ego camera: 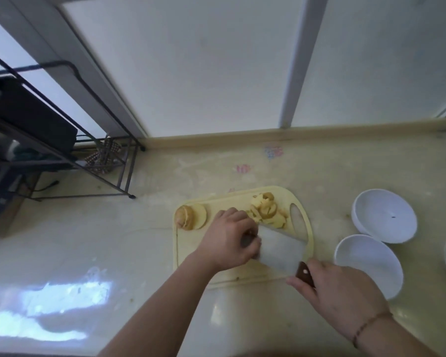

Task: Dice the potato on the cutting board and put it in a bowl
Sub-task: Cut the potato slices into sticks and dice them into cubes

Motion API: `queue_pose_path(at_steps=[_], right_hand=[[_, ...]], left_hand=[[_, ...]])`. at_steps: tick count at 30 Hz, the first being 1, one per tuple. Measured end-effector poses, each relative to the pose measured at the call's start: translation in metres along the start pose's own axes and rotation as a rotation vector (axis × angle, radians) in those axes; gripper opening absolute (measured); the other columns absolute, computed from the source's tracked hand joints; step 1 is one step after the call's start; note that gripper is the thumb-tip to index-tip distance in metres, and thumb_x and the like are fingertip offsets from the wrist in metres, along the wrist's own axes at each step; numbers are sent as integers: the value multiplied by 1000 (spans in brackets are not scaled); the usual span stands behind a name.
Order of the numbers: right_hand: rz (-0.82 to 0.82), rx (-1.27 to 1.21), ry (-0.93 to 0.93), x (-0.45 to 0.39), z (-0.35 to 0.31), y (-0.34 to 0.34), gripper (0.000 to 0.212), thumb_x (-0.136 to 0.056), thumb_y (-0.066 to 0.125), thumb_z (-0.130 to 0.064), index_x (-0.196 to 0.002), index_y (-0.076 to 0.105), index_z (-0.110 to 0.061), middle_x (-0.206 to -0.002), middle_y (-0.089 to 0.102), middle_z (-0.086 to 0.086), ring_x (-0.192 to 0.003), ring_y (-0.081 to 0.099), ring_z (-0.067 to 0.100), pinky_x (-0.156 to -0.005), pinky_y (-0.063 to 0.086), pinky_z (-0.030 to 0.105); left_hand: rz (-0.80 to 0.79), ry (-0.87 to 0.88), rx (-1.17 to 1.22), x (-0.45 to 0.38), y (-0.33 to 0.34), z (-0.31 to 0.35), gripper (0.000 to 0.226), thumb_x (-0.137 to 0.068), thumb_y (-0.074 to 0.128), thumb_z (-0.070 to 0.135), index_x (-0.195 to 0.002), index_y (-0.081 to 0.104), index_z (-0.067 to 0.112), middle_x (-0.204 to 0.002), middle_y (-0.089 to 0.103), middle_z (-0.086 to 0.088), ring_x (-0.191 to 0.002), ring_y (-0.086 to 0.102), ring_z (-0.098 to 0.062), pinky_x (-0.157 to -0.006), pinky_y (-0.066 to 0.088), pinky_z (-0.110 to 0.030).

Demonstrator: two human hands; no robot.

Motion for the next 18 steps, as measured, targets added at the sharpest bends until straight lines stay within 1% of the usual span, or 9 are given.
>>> queue_pose_path(at_steps=[3, 4, 7, 10, 12, 14, 15, 16, 18], right_hand=[[61, 19, -25, -1, -2, -4, 106, -68, -32, -75, -94, 58, -27, -75, 68, -3, -62, 67, 13, -46, 34, 29], [62, 21, -39, -1, -3, -5, 103, -68, -30, -74, -99, 57, -28, -79, 69, -3, -66, 68, 14, -48, 35, 30], [-30, -30, 0, 3, -7, -7, 106, -54, -33, -73, -113, 46, -33, -100, 68, -7, -87, 68, 13, -58, 38, 30], [-27, 1, 4, 7, -1, -7, 119, -43, -45, -74, -110, 46, -35, -97, 66, -8, -84, 68, 11, -58, 39, 29], [15, -62, 23, 14, 4, 0, 107, -55, -36, -78, -101, 50, -35, -85, 68, -7, -72, 68, 9, -52, 40, 28], [57, -175, 38, 19, 8, 0, 84, -73, -19, -82, -75, 49, -32, -57, 62, -4, -46, 61, 7, -38, 34, 27], [41, -174, 86, 21, 11, 1, 79, -71, -19, -84, -68, 42, -32, -51, 57, -3, -41, 57, 7, -37, 35, 27], [64, -149, 103, 24, 13, 5, 79, -63, -25, -85, -65, 34, -32, -53, 55, -4, -44, 57, 7, -42, 42, 26], [87, -167, 122, 30, 14, 12, 76, -55, -29, -86, -60, 23, -32, -55, 51, -5, -50, 60, 6, -50, 49, 25]], left_hand=[[-42, -68, -33, -6, 7, -5, 34, -82, 53, 50, -99, 69, 25, -97, 63, 7, -94, 53, -18, -87, 45, -40], [-48, -75, -38, -7, 9, -5, 38, -83, 52, 52, -103, 69, 25, -101, 63, 7, -98, 53, -18, -89, 44, -39], [-53, -67, -19, -7, 6, -8, 41, -86, 52, 54, -110, 69, 25, -111, 63, 7, -108, 52, -17, -95, 41, -37], [61, -98, -3, -4, -14, -27, 37, -88, 53, 46, -110, 71, 22, -114, 66, 3, -111, 55, -20, -96, 44, -42], [135, -200, -94, -2, -37, -52, 45, -82, 52, 46, -115, 68, 21, -119, 64, 0, -114, 56, -27, -97, 45, -46], [-53, -346, -215, 2, -53, -78, 61, -79, 56, 52, -134, 56, 26, -136, 53, 0, -128, 46, -28, -107, 36, -46], [-193, -387, -281, 4, -56, -87, 69, -79, 61, 54, -142, 47, 30, -143, 46, 3, -133, 40, -26, -110, 31, -45], [-317, -393, -348, 5, -57, -94, 75, -78, 64, 57, -145, 41, 33, -146, 42, 4, -134, 37, -24, -112, 28, -44], [-419, -339, -423, 5, -56, -100, 77, -77, 68, 60, -144, 40, 35, -143, 44, 5, -130, 40, -23, -111, 28, -44]])
Point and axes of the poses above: each hand's wrist, its own x-axis away from the middle knuckle, its own y-axis out of the palm, z = x × y, the point moved 4 cm from there along -x, towards the middle knuckle
